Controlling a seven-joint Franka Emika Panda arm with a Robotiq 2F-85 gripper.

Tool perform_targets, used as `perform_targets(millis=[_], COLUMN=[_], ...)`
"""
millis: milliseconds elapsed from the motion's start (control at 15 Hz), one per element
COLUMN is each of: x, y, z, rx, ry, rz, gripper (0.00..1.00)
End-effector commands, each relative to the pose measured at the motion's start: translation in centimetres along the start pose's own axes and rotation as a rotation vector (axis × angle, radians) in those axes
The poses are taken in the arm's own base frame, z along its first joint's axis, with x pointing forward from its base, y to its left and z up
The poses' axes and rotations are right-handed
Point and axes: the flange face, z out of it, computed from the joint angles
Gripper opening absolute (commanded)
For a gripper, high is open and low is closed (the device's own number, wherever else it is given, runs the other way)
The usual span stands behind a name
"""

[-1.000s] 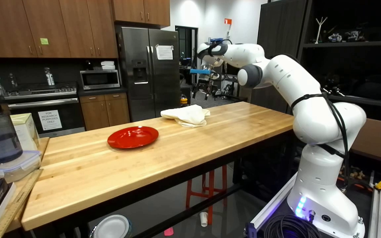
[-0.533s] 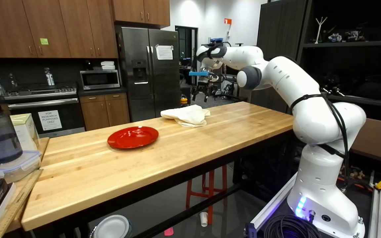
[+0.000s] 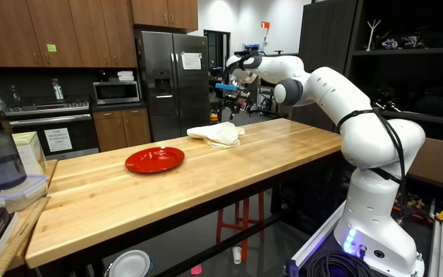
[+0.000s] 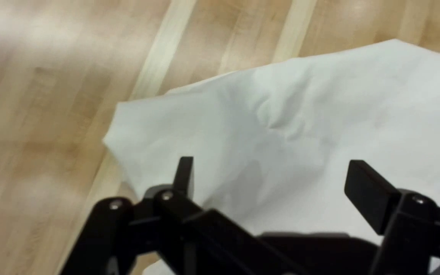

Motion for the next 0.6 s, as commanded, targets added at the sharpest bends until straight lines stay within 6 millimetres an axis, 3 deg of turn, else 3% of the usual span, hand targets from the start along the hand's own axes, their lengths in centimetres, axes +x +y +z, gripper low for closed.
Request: perform_targets(millis=[0,533], x=[1.0,6.3], y=[-1.8,-2.8], z=[0.6,1.3], rx=[0.150,0.358], ry=[-0.046,-0.020], rz=[0.095,0.324], gripper=[1.00,1.00])
